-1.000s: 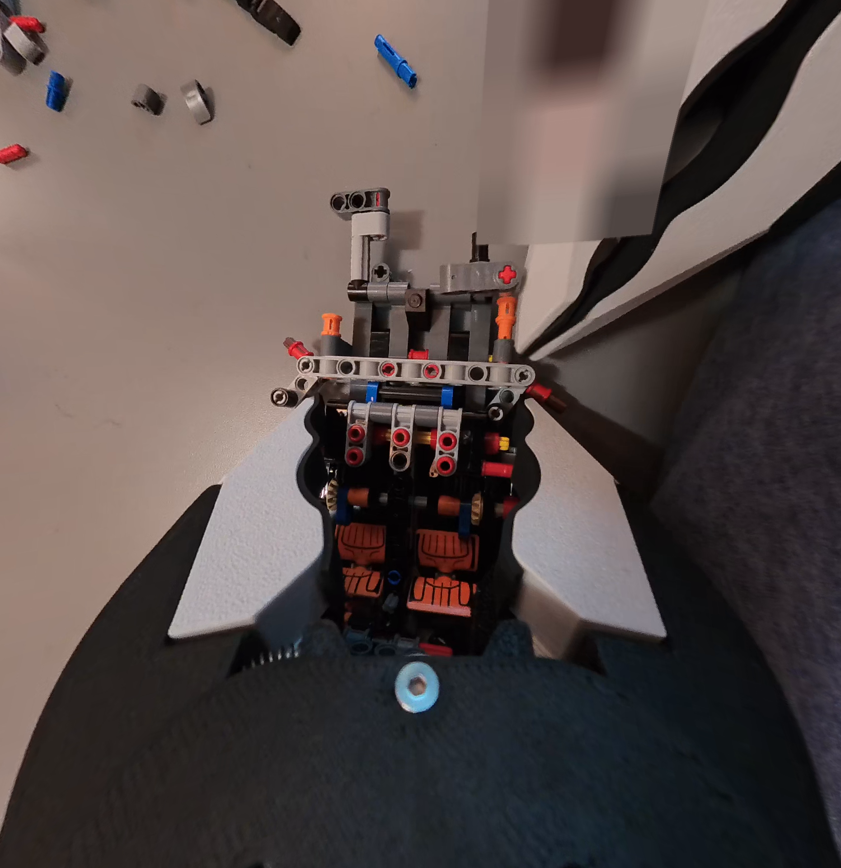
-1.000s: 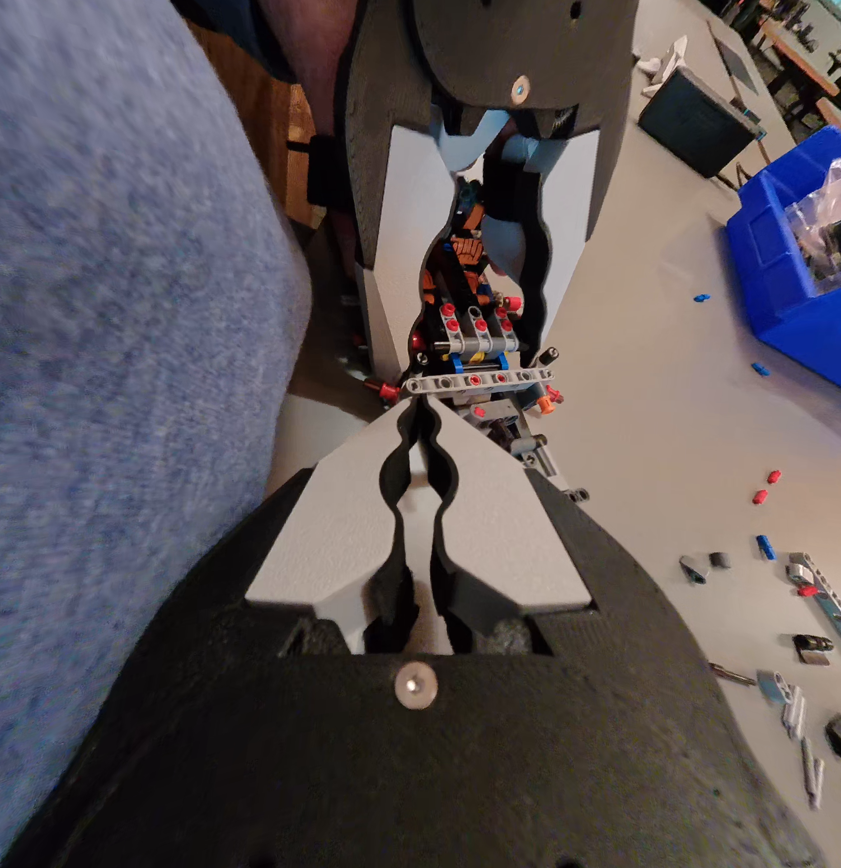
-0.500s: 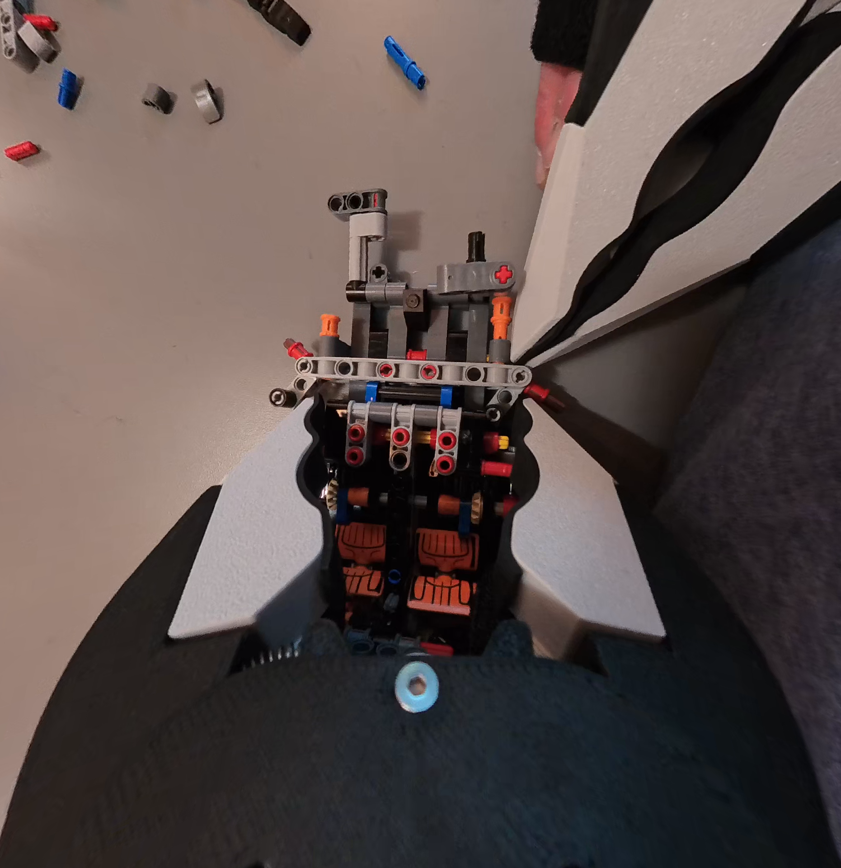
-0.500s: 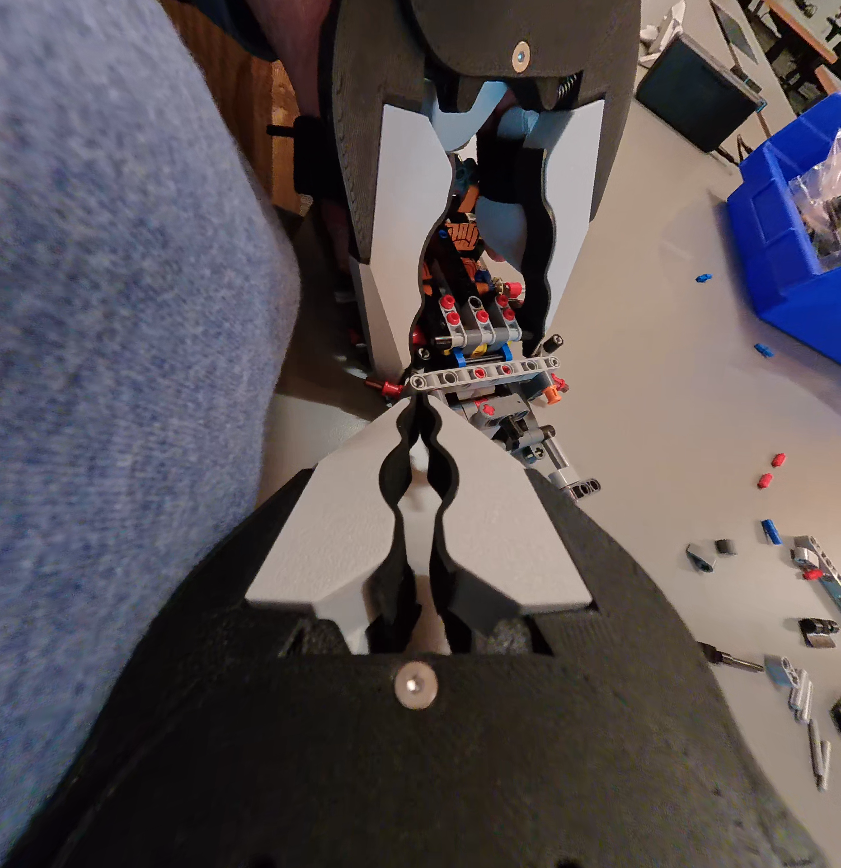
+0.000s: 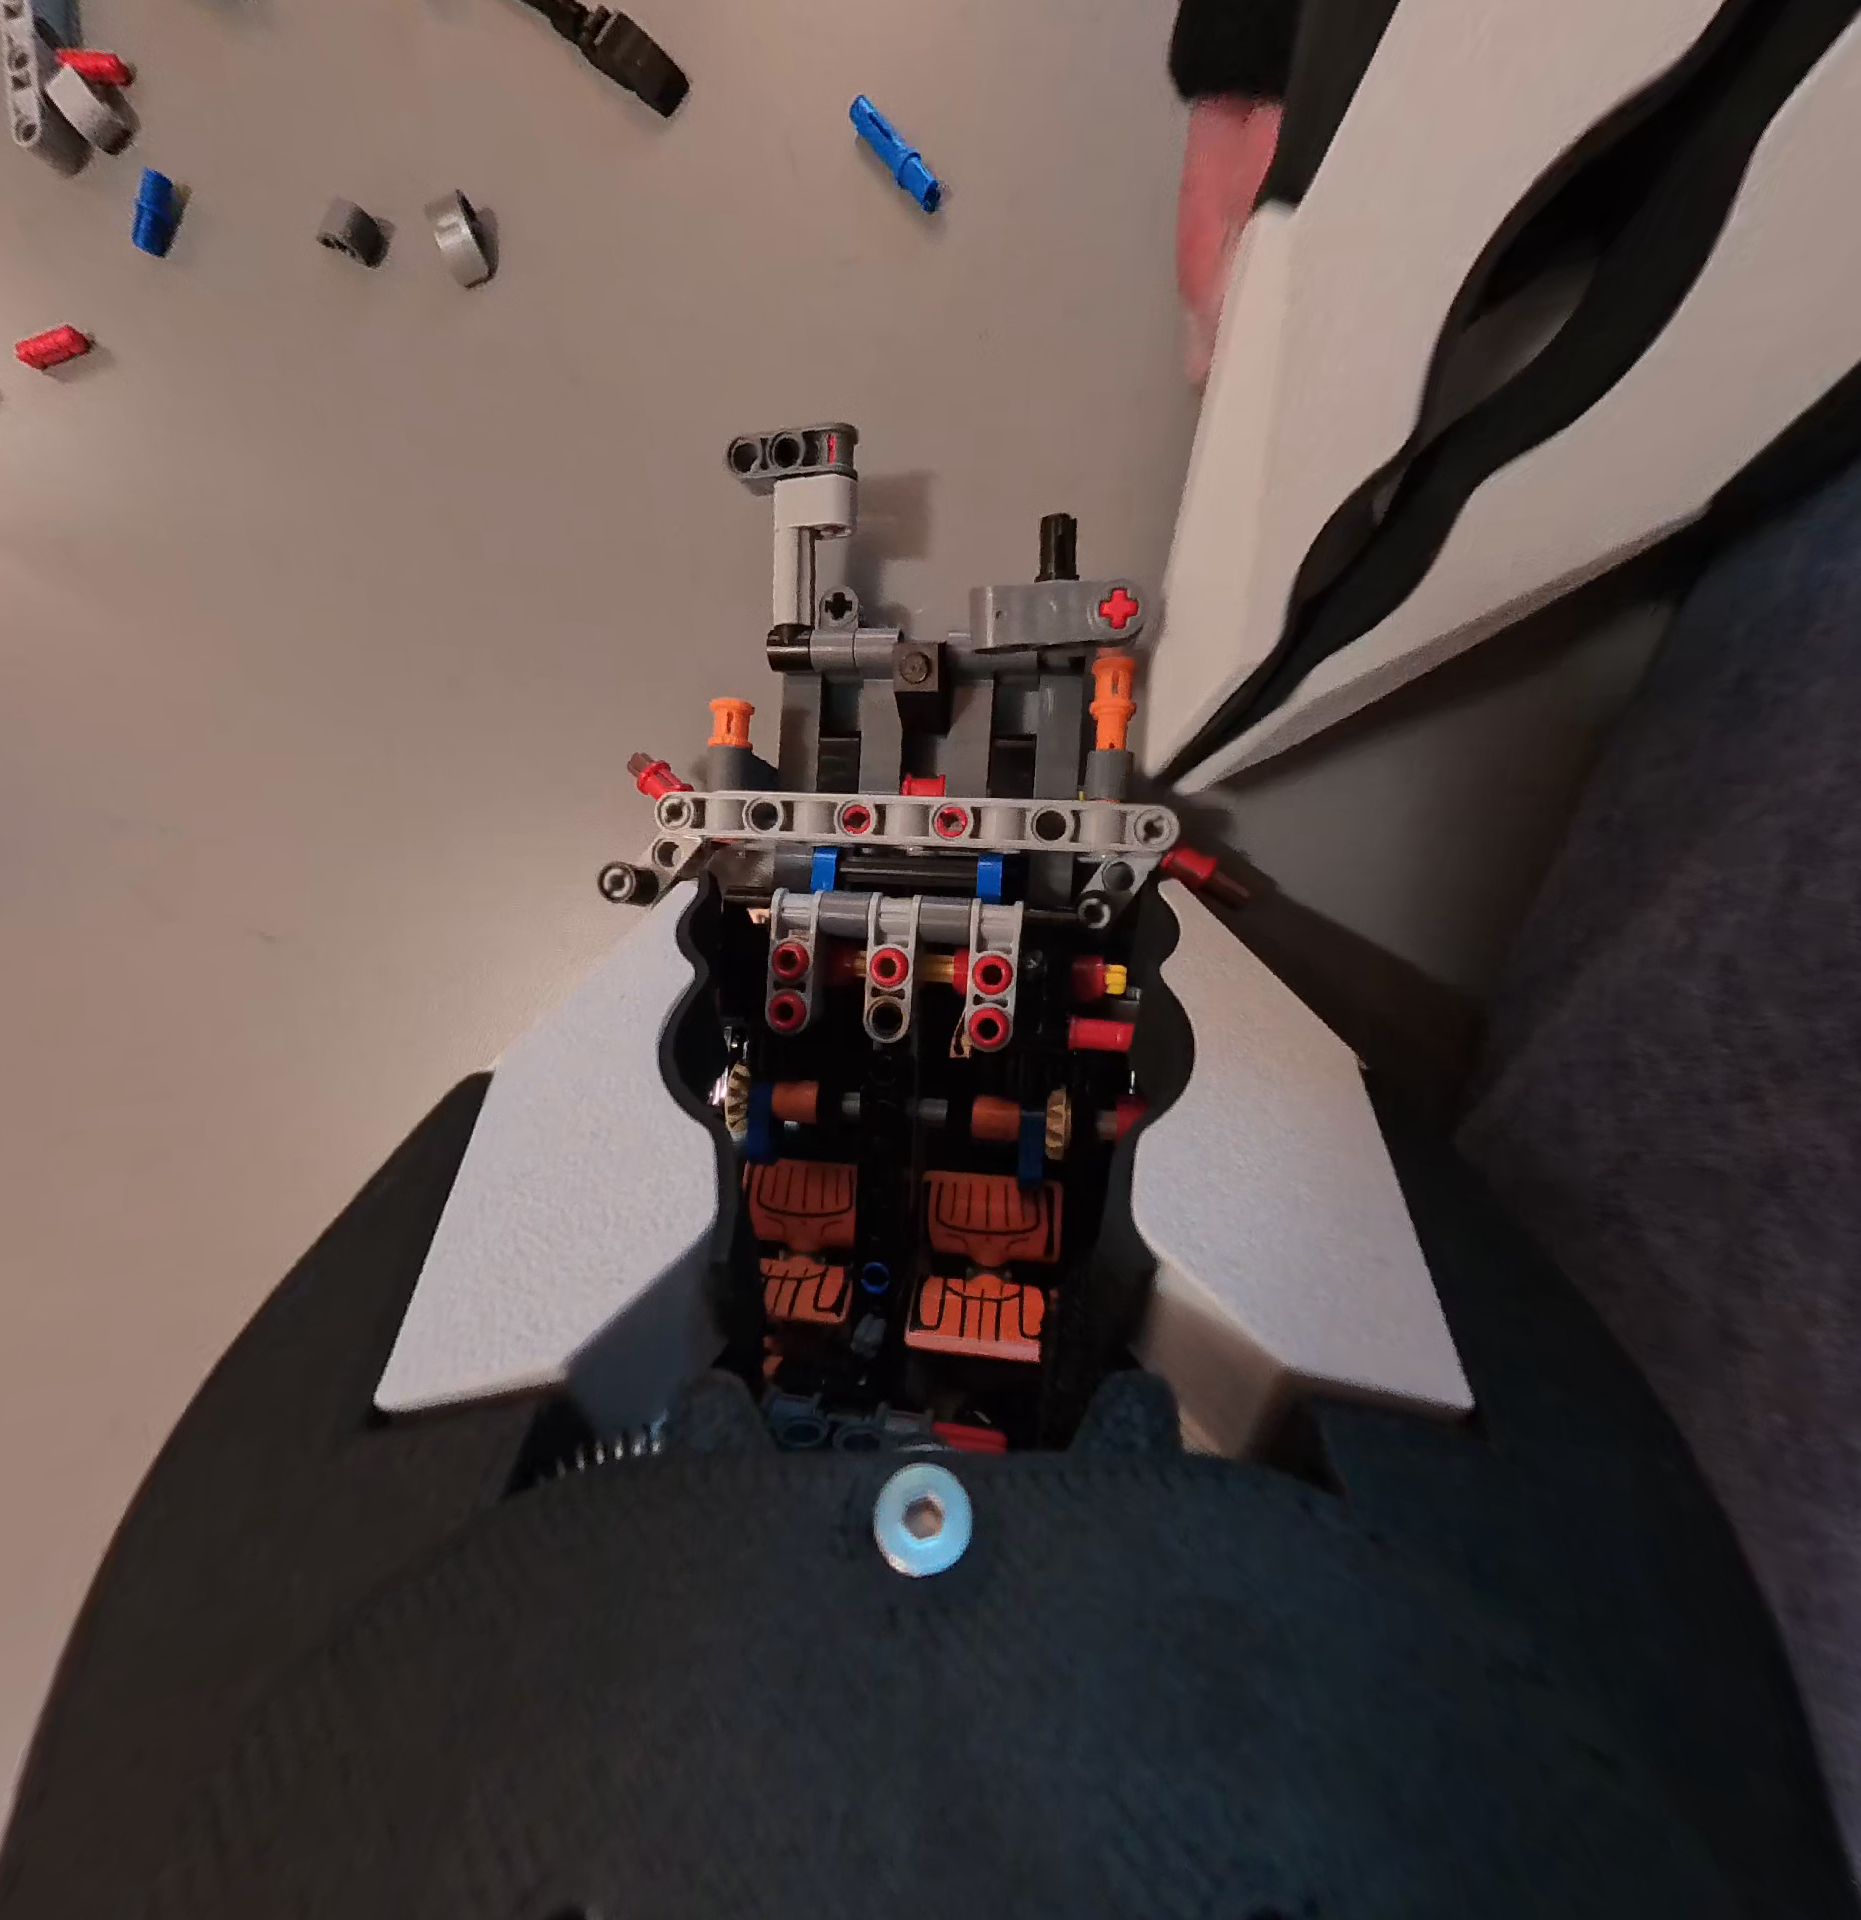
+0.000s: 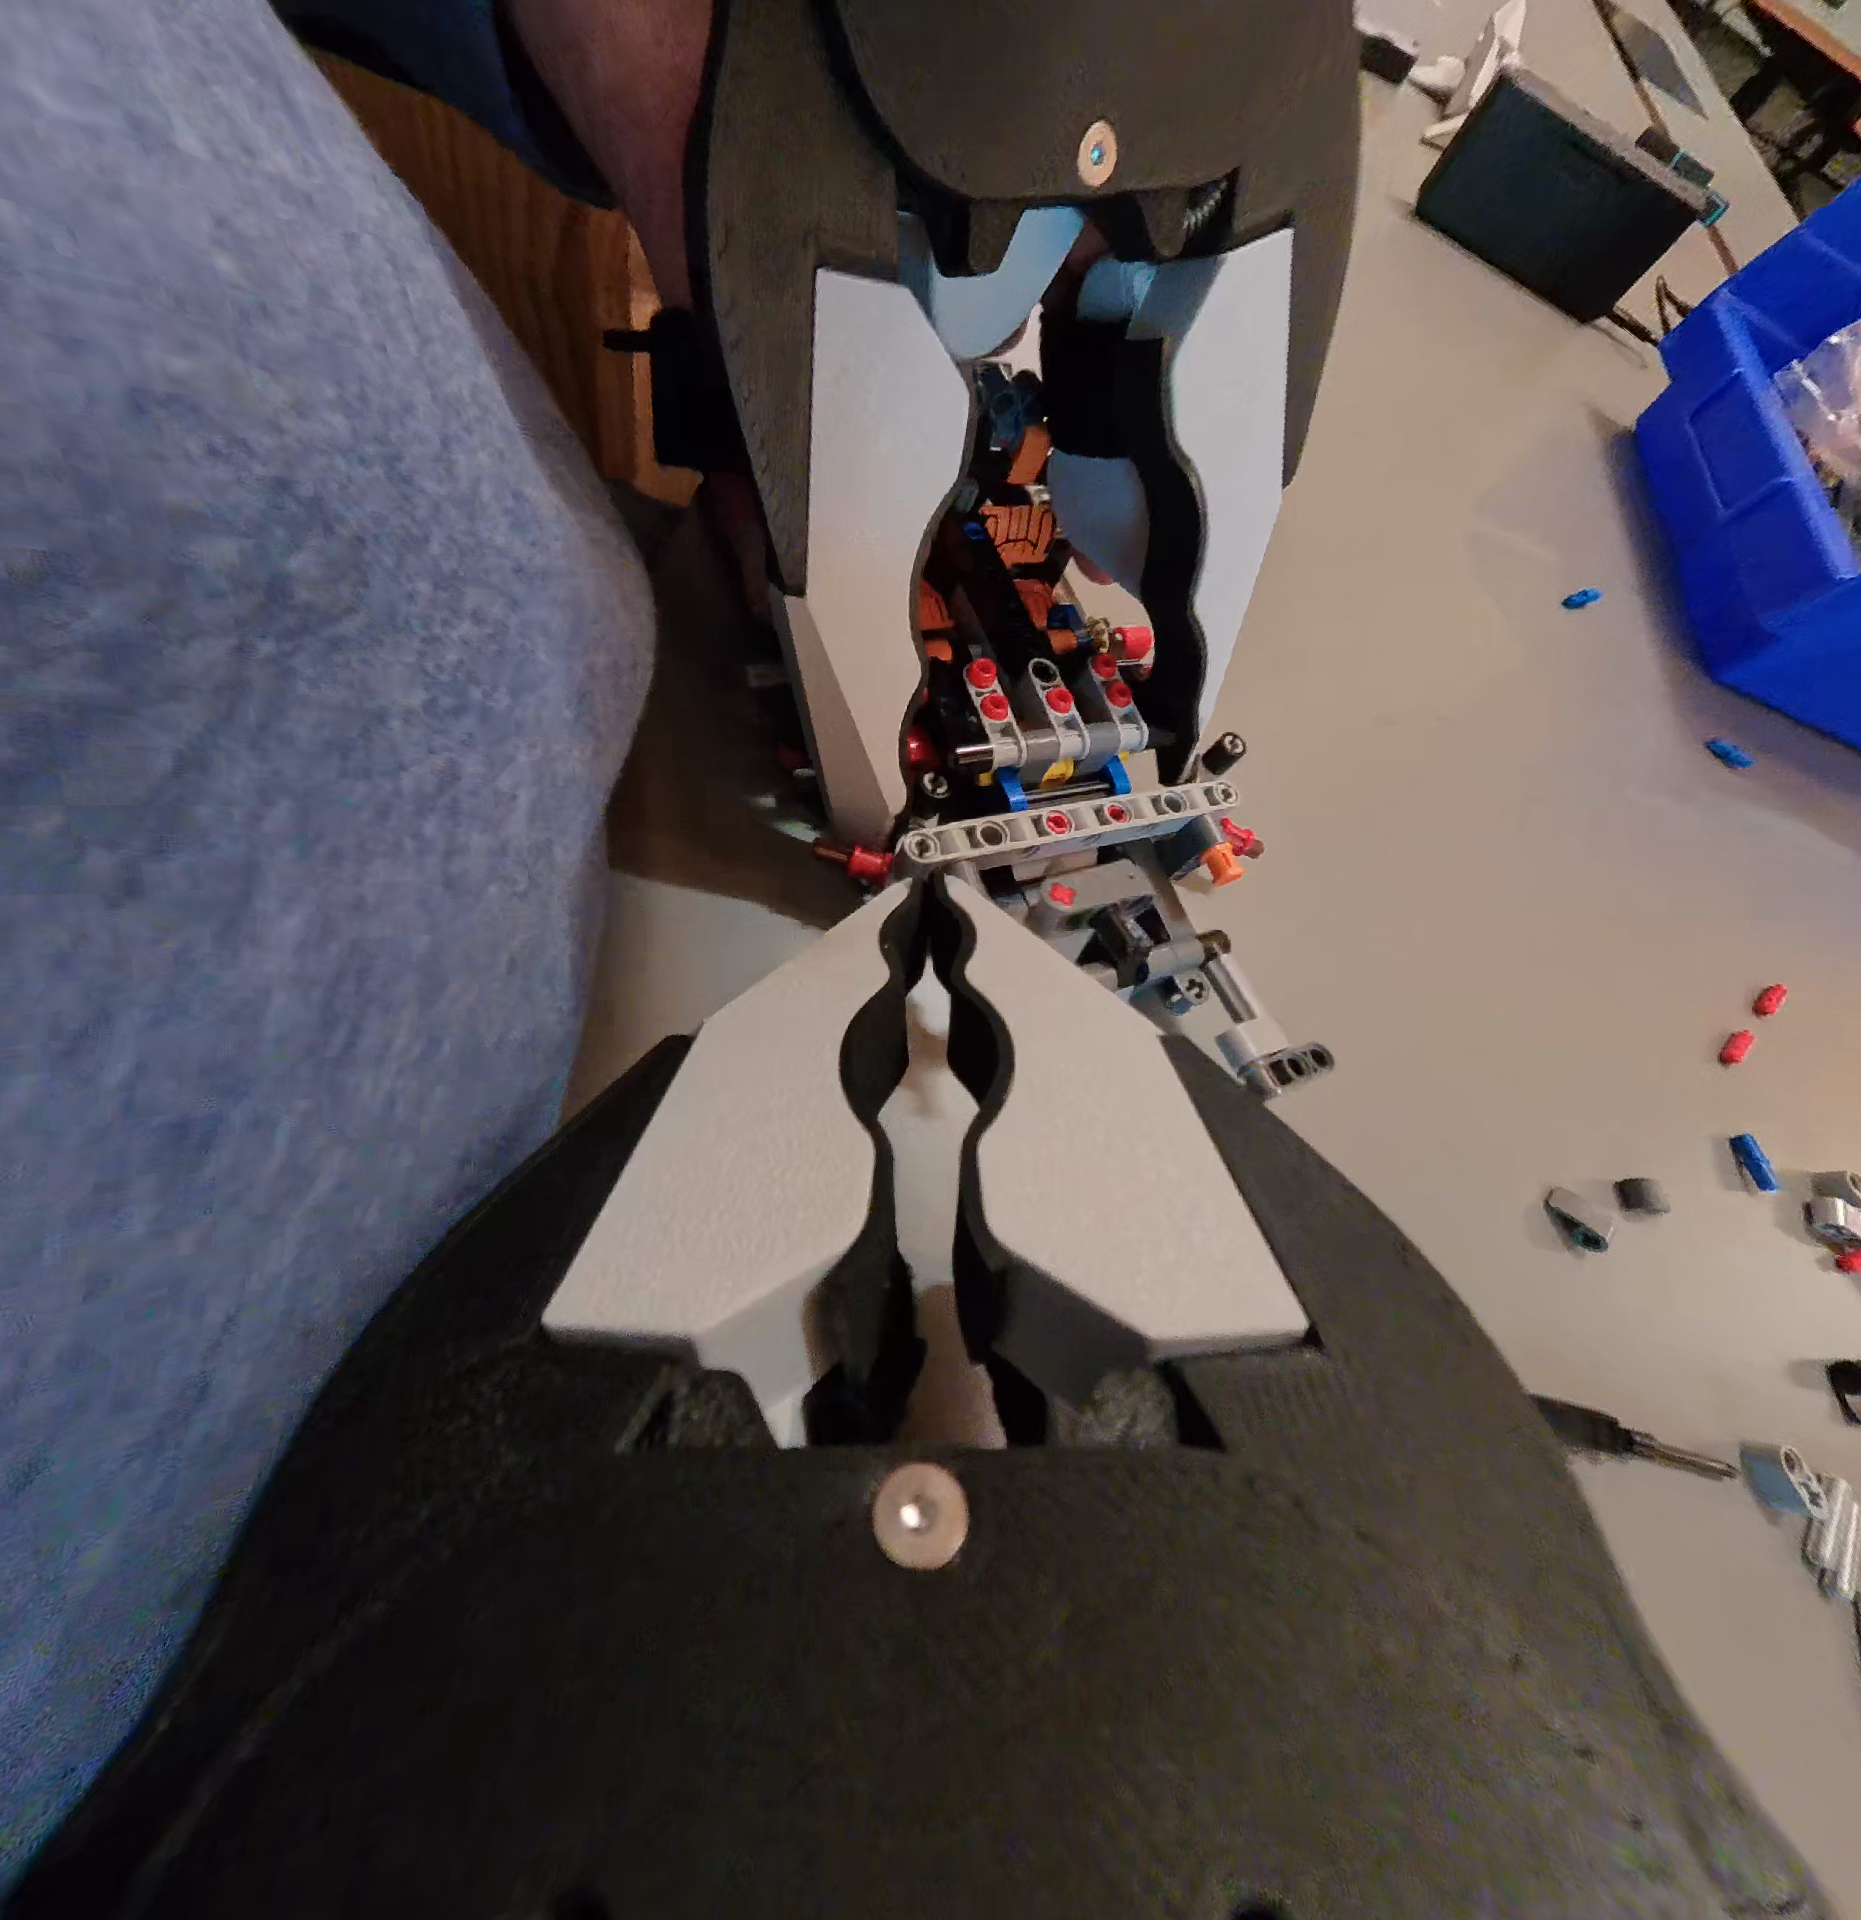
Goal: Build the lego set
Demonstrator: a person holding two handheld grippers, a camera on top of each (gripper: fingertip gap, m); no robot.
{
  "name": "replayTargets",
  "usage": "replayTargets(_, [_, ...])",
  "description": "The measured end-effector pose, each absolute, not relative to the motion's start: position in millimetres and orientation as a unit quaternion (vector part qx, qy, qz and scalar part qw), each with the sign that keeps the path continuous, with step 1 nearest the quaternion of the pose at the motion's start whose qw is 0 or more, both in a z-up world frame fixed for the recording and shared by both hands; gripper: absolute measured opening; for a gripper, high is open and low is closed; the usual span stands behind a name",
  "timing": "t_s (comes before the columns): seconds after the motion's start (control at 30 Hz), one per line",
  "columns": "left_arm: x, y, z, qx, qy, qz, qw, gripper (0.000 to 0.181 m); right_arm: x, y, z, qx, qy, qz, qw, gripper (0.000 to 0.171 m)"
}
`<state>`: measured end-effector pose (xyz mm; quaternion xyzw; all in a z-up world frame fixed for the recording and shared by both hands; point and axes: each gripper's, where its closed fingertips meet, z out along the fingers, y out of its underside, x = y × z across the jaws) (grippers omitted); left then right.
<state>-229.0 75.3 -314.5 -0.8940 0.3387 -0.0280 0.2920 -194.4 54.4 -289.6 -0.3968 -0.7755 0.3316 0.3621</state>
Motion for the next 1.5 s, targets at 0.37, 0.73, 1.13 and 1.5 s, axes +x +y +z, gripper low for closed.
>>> replayTargets(0.37, [-228.9,75.5,-314.7,-0.896,0.335,-0.03,0.291,0.077,-187.0,75.2,-291.3,-0.455,-0.748,0.33,0.354,0.0])
replayTargets(0.73, [-227.9,75.7,-315.2,-0.896,0.337,-0.029,0.288,0.077,-188.3,72.9,-291.2,-0.455,-0.746,0.336,0.35,0.0])
replayTargets(1.13, [-226.5,75.1,-315.0,-0.894,0.34,-0.031,0.29,0.077,-189.4,72.9,-292.2,-0.453,-0.75,0.335,0.348,0.0])
replayTargets(1.5, [-224.9,74.9,-314.6,-0.891,0.344,-0.026,0.293,0.079,-190.4,73.0,-293.5,-0.452,-0.752,0.327,0.352,0.0])
